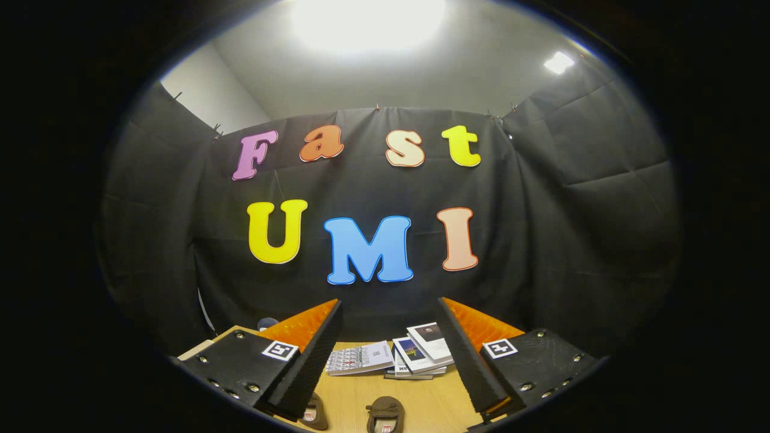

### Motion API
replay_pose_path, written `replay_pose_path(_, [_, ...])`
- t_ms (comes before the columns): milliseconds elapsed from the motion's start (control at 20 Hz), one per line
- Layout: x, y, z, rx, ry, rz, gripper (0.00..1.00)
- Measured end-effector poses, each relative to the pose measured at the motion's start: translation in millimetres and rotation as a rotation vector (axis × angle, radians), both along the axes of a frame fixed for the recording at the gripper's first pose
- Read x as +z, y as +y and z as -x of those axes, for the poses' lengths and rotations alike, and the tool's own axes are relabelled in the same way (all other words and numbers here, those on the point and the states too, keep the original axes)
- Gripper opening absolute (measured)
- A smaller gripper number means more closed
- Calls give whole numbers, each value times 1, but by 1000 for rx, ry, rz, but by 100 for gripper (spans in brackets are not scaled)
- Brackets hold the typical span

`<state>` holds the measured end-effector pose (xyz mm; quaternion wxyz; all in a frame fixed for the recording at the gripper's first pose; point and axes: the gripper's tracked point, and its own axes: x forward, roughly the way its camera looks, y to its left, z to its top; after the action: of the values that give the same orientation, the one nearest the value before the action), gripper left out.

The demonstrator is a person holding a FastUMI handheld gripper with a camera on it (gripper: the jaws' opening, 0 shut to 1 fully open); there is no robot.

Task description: Open the storage box then place both shoes into the box .Put the left shoe in first, then the right shoe, with the right side of both shoes facing outward in a uniform manner.

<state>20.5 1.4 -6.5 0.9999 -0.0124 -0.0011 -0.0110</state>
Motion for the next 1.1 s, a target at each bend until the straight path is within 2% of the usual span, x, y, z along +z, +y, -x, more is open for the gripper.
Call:
replay_pose_path(300, [-7, 24, -7, 68, 1, -20, 96])
replay_pose_path(400, [-24, 45, -11, 147, 42, -67, 96])
replay_pose_path(550, [-52, 88, -14, 312, 109, -168, 96])
replay_pose_path(800, [-116, 134, -16, 446, 264, -245, 96])
replay_pose_path(1100, [-194, 192, -13, 603, 514, -450, 98])
